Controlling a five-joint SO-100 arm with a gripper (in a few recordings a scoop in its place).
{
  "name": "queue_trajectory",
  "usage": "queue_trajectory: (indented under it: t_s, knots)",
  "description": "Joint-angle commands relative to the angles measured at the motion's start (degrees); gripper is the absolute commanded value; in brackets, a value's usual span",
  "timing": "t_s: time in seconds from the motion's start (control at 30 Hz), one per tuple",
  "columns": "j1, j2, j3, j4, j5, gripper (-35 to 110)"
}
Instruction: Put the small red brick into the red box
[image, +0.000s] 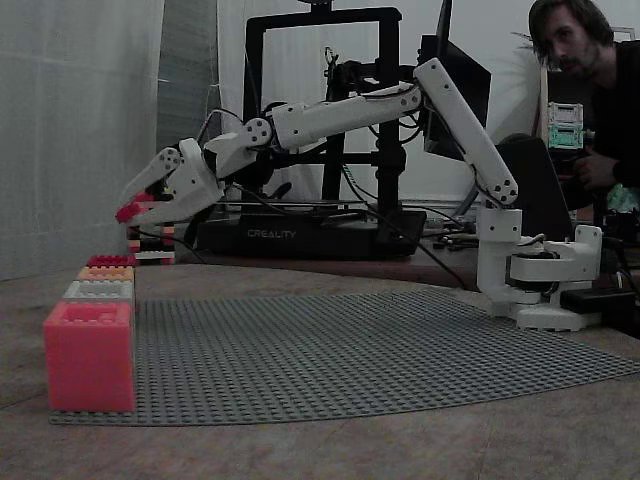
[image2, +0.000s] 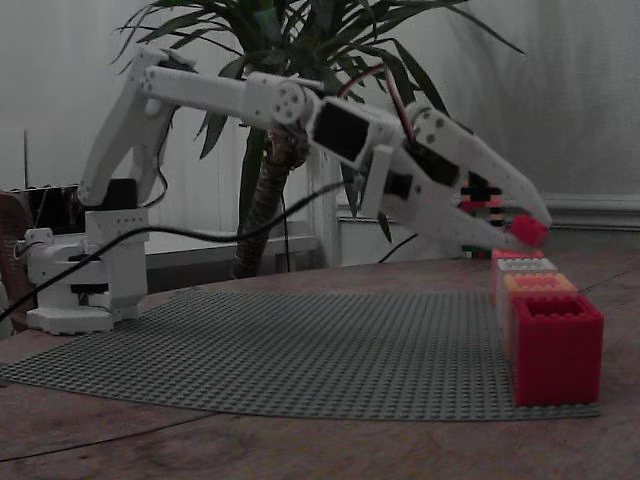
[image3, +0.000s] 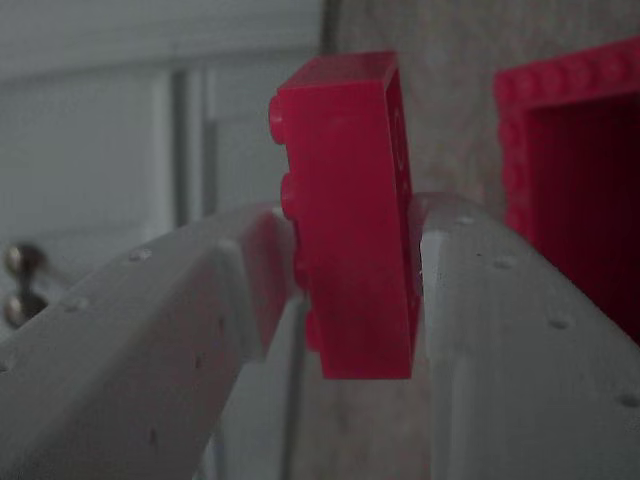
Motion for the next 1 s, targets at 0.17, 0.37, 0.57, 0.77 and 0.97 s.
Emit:
queue_trajectory:
  t_s: [0.17,0.37,0.57,0.77,0.97]
  knots:
    - [-0.2,0.1,-0.7,-3.9,-0.1,0]
    - [-0.8,-0.8,-0.1,-4.0,-0.3,3]
    - [-1.9,-1.8,-0.1,-3.6,-1.2,3]
    - [-2.6,-3.2,-0.1,-6.2,-1.7,4]
    - [-3.3,-3.9,-0.4,-7.0,-1.8,7]
